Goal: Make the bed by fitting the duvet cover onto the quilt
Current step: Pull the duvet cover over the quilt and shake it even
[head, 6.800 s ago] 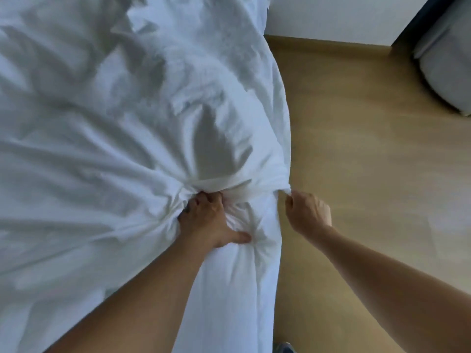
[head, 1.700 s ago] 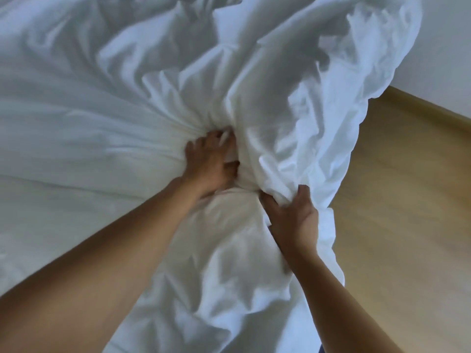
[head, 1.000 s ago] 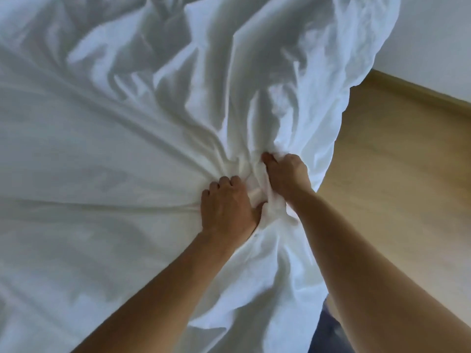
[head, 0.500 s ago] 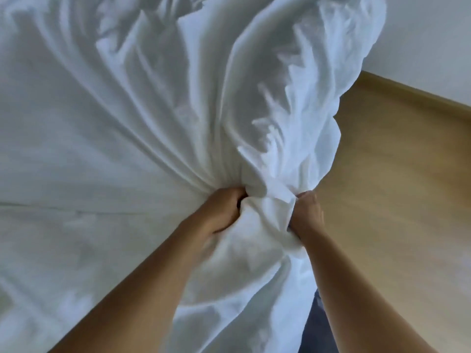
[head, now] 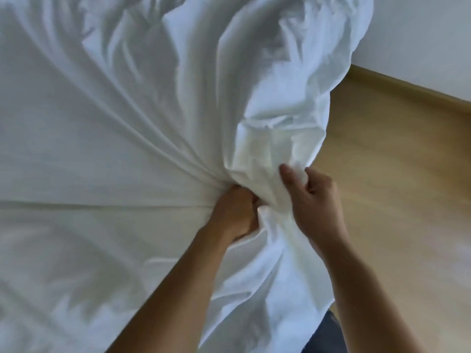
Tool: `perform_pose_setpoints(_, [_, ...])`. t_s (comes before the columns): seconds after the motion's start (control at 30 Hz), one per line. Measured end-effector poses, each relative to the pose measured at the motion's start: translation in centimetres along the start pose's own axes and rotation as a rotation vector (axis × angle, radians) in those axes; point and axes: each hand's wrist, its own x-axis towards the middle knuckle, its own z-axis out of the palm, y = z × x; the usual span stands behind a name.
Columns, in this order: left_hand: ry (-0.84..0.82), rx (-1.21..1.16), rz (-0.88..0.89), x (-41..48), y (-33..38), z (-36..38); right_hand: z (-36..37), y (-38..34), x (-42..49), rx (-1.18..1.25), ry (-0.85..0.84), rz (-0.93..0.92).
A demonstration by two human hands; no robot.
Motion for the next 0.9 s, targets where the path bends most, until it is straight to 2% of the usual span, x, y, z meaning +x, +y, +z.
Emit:
perform_pose_setpoints(0.07, [-0.078,-0.217,0.003,0.2,0.0,-2.1,0.8,0.6,-0.3,0.085,-0.139,0.028])
perform_pose_setpoints(0.1, [-0.13,-0.4,-0.018,-0.3,-0.2,-3.4,1.0,1.2,-0.3,0.166,-0.146,0.055])
perform_pose_setpoints(0.17, [-0.119,-0.633,-0.114,-1.8,-1.5,-5.8,1.4,2.8,-0.3,0.371,-0.046,0.157])
perform_pose_setpoints(0.2, [-0.084,-0.631,-0.138,-2.6,-2.4,-7.0,1.4,4.1,-0.2,0.34,0.012,0.21])
perform_pose_setpoints(0.27, [0.009,-0.504,-0.142,-3.9,-4.7,-8.5,1.2,7.5,0.2,0.022,0.019,0.369])
perform_pose_setpoints(0.37, [0.317,-0.249,-0.098,-5.5,-7.4,-10.4,0.7,11.6,-0.1,-0.212,-0.203,0.617])
perform_pose_setpoints(0.47, [0.619,0.157,-0.092,-6.5,-10.7,-12.5,-0.4,12.2,-0.3,-0.174,-0.173,0.595])
perform_pose_setpoints(0.53, [0.768,0.312,-0.211,-7.3,-13.7,-14.2,-1.5,10.9,-0.2,-0.181,-0.078,0.506])
perform_pose_setpoints(0.57, [0.794,0.348,-0.328,-7.7,-15.1,-14.8,-2.0,9.8,0.0,-0.159,-0.04,0.477])
perform_pose_setpoints(0.6, [0.777,0.357,-0.46,-8.0,-16.0,-15.1,-2.5,8.3,0.2,-0.022,-0.035,0.492])
perform_pose_setpoints(0.63, [0.726,0.354,-0.568,-8.2,-16.4,-15.0,-2.8,6.6,0.3,0.232,-0.123,0.542])
perform_pose_setpoints(0.67, [0.684,0.331,-0.623,-8.3,-16.3,-14.7,-2.9,4.6,0.1,0.535,-0.295,0.594])
perform_pose_setpoints(0.7, [0.691,0.314,-0.609,-8.3,-15.8,-14.2,-2.7,2.6,-0.3,0.775,-0.473,0.615])
perform_pose_setpoints(0.73, [0.741,0.293,-0.541,-8.1,-14.8,-13.6,-2.1,0.9,-0.8,0.905,-0.642,0.595])
perform_pose_setpoints(0.8, [0.831,0.109,-0.304,-7.6,-11.2,-12.2,0.2,-0.9,-1.7,0.826,-0.811,0.47])
perform_pose_setpoints(0.83, [0.749,-0.036,-0.21,-7.2,-9.0,-11.3,1.5,-1.3,-2.1,0.675,-0.819,0.399])
perform_pose_setpoints(0.87, [0.597,-0.125,-0.149,-6.6,-7.2,-10.0,2.7,-1.7,-2.4,0.519,-0.795,0.309])
perform_pose_setpoints(0.9, [0.417,-0.105,-0.127,-6.0,-5.7,-8.6,3.6,-1.8,-2.7,0.372,-0.732,0.198])
